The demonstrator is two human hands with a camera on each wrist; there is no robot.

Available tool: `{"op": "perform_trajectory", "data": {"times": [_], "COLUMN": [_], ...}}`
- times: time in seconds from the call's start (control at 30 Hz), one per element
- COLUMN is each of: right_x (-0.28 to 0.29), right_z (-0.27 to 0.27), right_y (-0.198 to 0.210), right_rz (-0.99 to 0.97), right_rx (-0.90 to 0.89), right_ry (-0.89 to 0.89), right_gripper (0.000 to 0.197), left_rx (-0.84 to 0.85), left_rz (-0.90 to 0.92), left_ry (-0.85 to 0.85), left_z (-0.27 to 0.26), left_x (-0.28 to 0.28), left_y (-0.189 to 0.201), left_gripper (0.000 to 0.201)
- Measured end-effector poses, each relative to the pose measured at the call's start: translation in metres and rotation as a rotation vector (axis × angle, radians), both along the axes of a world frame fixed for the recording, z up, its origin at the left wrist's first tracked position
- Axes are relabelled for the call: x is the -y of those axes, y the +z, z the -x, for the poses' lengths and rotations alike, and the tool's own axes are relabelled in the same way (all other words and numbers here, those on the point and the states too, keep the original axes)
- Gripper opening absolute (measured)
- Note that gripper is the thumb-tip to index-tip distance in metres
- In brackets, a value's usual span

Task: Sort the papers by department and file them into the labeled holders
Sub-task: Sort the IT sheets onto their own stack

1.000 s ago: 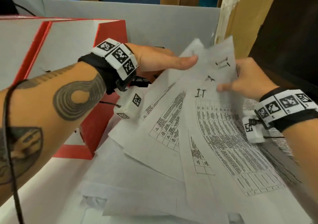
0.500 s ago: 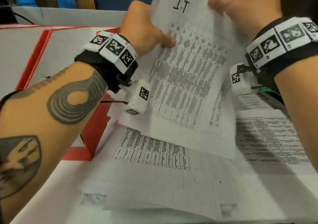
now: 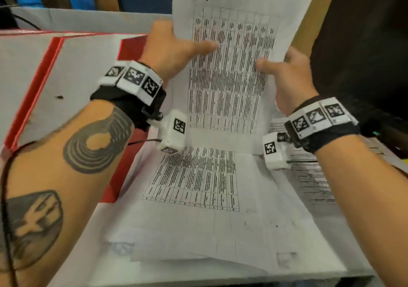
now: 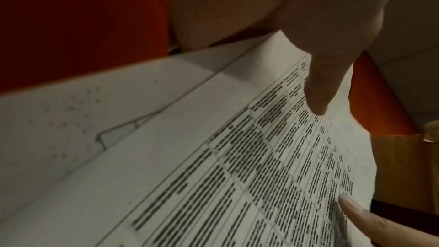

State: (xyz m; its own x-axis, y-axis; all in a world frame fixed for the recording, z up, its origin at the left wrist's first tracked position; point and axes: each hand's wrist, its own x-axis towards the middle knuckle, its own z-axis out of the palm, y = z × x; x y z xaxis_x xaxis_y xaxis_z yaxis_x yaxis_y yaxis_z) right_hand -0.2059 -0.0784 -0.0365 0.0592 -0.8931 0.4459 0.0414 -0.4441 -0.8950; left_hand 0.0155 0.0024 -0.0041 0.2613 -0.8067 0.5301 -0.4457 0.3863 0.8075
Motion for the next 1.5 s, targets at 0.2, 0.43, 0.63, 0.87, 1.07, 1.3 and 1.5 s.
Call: {"op": "perform_trajectory", "data": {"times": [0.2, 0.43, 0.63, 0.87, 1.07, 1.3, 1.5], "right_x": [-0.014, -0.019, -0.021, -0.012, -0.014, -0.015, -0.011], "right_z": [-0.001, 0.002, -0.014, -0.016, -0.019, -0.022, -0.025], "right_y": [0.006, 0.01, 0.003, 0.005, -0.005, -0.011, -0.009], "right_rz": [0.013, 0.034, 0.075, -0.027, -0.035, -0.038, 0.006], "right_rx": [0.021, 0.003, -0.044, 0.012, 0.025, -0.032, 0.035], "right_ry": [0.015, 0.13, 0.08, 0.039, 0.009, 0.023, -0.026], "right_gripper": [0.047, 0.052, 0.028, 0.036, 0.041, 0.035, 0.034], "left_rx": [-0.137, -0.214, -0.17, -0.264, -0.339, -0.395, -0.349], "left_rz": [0.032, -0.034, -0.047, 0.039, 0.122, 0.129, 0.128], "left_ry": [0.09, 0.039, 0.062, 0.041, 0.091, 0.115, 0.151], "left_z": [0.002, -0.008, 0.003, 0.004, 0.004, 0.007, 0.007], "left_x": [-0.002, -0.007, -0.009, -0.012, -0.006, -0.002, 0.001], "left_y": [-0.008, 0.005, -0.009, -0.018, -0.04, -0.058, -0.049], "left_gripper": [0.027, 0.054, 0.036, 0.019, 0.018, 0.021, 0.024]}}
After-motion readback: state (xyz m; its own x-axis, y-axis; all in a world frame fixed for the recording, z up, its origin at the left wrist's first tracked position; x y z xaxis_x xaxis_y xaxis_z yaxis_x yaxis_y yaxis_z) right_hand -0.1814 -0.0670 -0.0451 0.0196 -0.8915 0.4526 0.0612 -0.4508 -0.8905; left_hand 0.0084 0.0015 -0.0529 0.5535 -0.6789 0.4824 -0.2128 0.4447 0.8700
